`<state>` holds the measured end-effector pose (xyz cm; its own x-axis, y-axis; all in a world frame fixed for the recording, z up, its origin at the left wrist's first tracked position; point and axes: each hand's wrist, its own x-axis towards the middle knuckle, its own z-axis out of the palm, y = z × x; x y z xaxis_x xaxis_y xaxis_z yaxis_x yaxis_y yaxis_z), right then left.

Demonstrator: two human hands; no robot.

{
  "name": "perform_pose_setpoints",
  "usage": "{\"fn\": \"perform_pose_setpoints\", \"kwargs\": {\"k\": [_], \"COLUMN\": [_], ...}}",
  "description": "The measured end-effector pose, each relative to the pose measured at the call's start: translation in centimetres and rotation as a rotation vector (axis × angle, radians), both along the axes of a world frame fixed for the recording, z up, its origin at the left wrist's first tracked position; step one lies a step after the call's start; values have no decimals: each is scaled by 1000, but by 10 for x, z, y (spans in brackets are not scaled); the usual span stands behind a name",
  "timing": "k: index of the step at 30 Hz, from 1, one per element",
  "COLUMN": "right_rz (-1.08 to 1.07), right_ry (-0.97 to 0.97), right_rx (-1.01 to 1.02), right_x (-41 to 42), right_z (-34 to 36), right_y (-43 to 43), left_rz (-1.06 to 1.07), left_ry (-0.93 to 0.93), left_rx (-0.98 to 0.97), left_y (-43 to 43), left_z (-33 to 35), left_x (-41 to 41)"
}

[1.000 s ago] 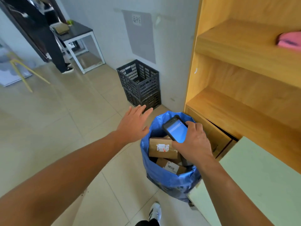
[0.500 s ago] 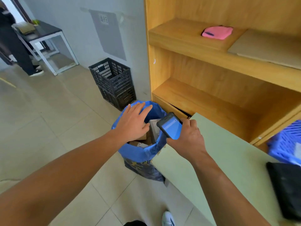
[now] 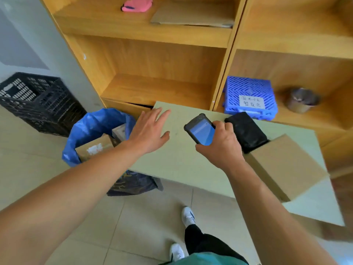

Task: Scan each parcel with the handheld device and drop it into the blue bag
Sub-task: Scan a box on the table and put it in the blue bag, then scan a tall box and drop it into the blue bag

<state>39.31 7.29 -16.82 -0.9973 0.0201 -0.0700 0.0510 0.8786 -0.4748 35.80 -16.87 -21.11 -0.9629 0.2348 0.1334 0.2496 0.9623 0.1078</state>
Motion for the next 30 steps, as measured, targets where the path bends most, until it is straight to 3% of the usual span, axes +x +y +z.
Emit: {"fn": "perform_pose_setpoints", "kwargs": {"k": [12,19,30], "right_rz": [-281,-438,-851], "right_ry": [-22,-15,-184], "right_rx": [-16,-32,-61], "right_x": [14,7,80], "right_z": [-11,-34,-89], "right_y": [139,243,354], "left_rz": [-259,-504,-937], "left_ry": [-57,-81,-419], "left_rx": [-22,-137,-383], "left_y": [167,293,466], "left_z": [7,-33,-110], "left_x": [-54,-95,-56]}}
